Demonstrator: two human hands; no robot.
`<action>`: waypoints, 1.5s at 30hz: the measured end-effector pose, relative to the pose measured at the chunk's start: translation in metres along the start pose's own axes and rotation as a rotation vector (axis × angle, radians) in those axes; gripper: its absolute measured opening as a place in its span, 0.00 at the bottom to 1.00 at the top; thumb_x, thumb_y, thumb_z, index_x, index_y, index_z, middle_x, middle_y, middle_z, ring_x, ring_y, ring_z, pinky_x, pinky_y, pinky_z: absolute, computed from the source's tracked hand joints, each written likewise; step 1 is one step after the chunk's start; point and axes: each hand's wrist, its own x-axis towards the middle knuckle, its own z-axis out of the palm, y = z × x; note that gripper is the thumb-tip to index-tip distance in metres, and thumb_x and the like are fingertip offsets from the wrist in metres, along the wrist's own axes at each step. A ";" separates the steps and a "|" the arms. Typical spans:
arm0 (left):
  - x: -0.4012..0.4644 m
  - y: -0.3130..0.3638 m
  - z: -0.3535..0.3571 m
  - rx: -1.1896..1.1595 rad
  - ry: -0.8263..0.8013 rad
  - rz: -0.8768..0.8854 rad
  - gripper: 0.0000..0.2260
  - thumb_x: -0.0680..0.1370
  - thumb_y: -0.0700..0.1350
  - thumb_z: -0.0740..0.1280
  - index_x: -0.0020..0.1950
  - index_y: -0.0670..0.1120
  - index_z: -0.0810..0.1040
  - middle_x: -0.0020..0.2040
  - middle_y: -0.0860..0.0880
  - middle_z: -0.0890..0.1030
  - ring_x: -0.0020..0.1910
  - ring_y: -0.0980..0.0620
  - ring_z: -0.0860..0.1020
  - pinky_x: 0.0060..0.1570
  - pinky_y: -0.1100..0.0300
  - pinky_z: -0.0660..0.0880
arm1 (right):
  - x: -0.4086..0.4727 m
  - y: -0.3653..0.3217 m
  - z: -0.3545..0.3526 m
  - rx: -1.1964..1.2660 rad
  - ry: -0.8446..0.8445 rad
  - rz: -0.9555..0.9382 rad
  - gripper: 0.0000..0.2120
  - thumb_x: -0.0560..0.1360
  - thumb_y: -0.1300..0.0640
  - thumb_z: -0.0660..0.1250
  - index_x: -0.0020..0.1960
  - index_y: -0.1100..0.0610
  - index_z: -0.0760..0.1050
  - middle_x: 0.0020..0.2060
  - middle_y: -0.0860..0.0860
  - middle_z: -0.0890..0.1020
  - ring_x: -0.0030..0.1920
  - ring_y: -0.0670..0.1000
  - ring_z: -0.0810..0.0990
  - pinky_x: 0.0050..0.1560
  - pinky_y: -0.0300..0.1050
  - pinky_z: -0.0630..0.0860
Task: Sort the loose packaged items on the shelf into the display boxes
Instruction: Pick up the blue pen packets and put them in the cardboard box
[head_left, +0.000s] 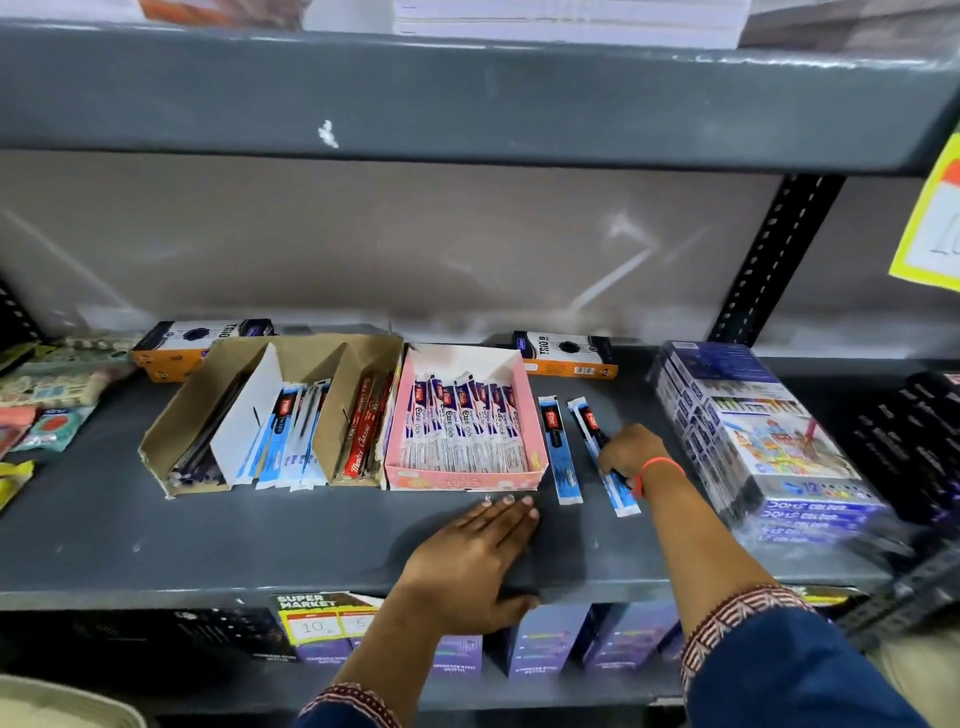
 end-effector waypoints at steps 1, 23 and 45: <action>0.000 0.000 -0.001 0.007 0.006 0.005 0.37 0.75 0.65 0.54 0.75 0.50 0.42 0.77 0.51 0.45 0.74 0.53 0.43 0.66 0.63 0.33 | 0.000 -0.001 -0.001 -0.005 -0.012 0.006 0.02 0.70 0.69 0.64 0.40 0.65 0.73 0.36 0.60 0.74 0.37 0.57 0.75 0.39 0.45 0.72; -0.029 0.008 -0.007 0.047 0.059 -0.140 0.35 0.77 0.62 0.56 0.75 0.42 0.51 0.76 0.42 0.55 0.74 0.46 0.53 0.71 0.58 0.43 | -0.124 -0.050 0.018 1.010 -0.464 -0.463 0.10 0.70 0.71 0.68 0.36 0.58 0.78 0.23 0.47 0.82 0.23 0.41 0.79 0.28 0.31 0.76; -0.151 -0.121 -0.017 0.043 0.085 -0.474 0.48 0.66 0.75 0.32 0.75 0.44 0.47 0.77 0.45 0.51 0.75 0.49 0.48 0.69 0.59 0.40 | -0.162 -0.148 0.126 0.891 -0.505 -0.424 0.11 0.72 0.70 0.66 0.36 0.56 0.78 0.22 0.45 0.82 0.22 0.39 0.80 0.25 0.30 0.76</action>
